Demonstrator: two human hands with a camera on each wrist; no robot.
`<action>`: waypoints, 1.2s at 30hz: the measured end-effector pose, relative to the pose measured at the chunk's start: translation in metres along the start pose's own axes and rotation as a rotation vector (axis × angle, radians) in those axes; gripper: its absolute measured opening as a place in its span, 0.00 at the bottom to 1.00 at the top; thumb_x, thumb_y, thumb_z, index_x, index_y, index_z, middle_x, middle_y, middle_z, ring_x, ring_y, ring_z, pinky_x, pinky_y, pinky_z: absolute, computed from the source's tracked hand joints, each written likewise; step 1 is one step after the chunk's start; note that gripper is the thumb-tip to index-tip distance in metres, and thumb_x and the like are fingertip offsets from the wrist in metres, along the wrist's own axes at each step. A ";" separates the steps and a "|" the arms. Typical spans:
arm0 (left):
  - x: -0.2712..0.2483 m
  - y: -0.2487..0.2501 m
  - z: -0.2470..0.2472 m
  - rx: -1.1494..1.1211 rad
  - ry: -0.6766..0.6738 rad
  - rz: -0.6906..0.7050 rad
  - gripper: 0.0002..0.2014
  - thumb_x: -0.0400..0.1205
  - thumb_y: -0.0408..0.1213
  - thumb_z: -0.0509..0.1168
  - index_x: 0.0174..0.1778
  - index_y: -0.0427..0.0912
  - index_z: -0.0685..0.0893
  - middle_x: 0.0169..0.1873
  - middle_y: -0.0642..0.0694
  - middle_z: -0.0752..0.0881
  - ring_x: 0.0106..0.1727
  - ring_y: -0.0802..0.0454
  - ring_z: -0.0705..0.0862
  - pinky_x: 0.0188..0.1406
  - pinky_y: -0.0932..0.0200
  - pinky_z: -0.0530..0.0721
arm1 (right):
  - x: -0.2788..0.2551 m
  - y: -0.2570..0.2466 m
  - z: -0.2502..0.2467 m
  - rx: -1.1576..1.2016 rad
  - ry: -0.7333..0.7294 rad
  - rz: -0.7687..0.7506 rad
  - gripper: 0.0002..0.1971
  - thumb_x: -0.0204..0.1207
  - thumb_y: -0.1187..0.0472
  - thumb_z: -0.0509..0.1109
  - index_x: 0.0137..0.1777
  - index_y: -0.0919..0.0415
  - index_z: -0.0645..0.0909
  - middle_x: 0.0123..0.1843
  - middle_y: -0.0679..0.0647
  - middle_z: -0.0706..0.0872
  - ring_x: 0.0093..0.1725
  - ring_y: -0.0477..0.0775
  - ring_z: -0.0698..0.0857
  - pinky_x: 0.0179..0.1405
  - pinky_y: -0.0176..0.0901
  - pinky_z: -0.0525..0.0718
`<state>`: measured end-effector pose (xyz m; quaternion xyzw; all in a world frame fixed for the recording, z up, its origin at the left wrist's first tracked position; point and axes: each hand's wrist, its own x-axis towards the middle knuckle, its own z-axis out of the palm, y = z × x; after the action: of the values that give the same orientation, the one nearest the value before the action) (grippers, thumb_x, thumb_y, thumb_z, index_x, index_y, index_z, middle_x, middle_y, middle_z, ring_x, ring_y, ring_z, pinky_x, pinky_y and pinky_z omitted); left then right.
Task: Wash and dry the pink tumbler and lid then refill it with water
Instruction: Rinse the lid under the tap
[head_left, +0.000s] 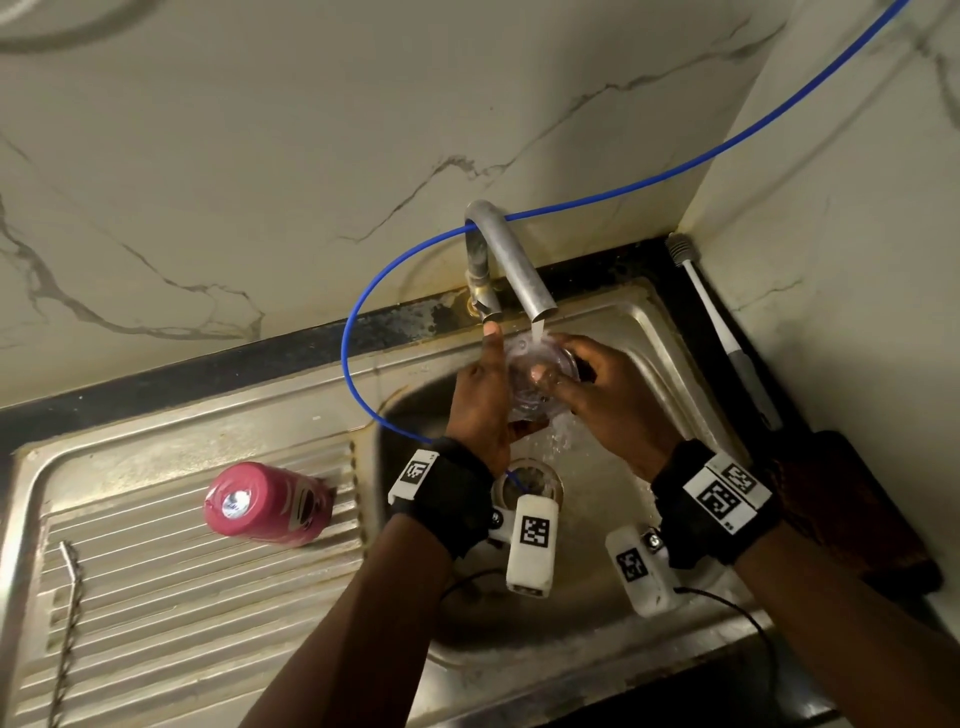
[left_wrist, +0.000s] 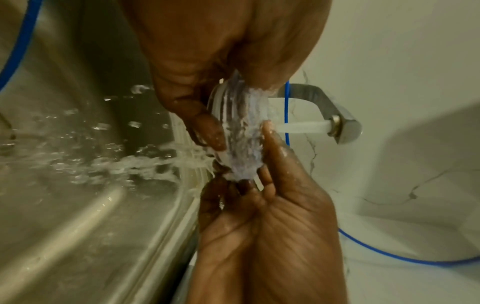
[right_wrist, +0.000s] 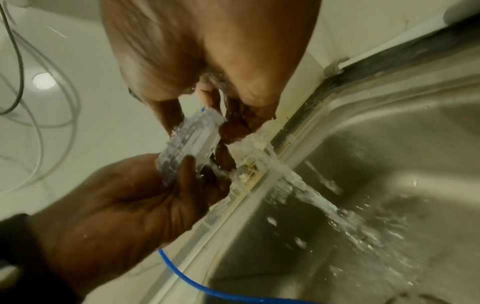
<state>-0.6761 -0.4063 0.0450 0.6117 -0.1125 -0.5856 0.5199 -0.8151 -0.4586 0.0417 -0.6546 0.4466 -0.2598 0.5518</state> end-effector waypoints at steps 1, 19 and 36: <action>0.004 0.000 0.000 0.026 0.003 0.006 0.31 0.90 0.70 0.55 0.67 0.49 0.88 0.57 0.43 0.95 0.56 0.46 0.95 0.44 0.51 0.91 | -0.001 -0.001 -0.001 0.065 -0.008 0.014 0.18 0.84 0.56 0.74 0.73 0.55 0.83 0.57 0.47 0.93 0.56 0.44 0.92 0.50 0.38 0.90; 0.045 0.031 -0.016 0.128 0.116 0.215 0.19 0.93 0.37 0.57 0.80 0.45 0.80 0.73 0.37 0.84 0.74 0.37 0.83 0.73 0.33 0.85 | 0.006 0.011 0.015 -0.037 0.020 -0.020 0.24 0.78 0.57 0.81 0.72 0.53 0.80 0.59 0.47 0.90 0.59 0.48 0.90 0.59 0.58 0.91; 0.042 0.039 -0.011 0.192 -0.067 0.219 0.24 0.97 0.47 0.56 0.91 0.54 0.70 0.85 0.44 0.76 0.86 0.44 0.73 0.81 0.39 0.76 | 0.000 0.019 0.014 0.072 0.120 0.032 0.23 0.77 0.56 0.82 0.71 0.48 0.83 0.62 0.44 0.90 0.62 0.48 0.89 0.56 0.62 0.92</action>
<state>-0.6360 -0.4492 0.0470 0.6229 -0.2515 -0.5317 0.5157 -0.8093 -0.4522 0.0198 -0.6104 0.4795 -0.3059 0.5514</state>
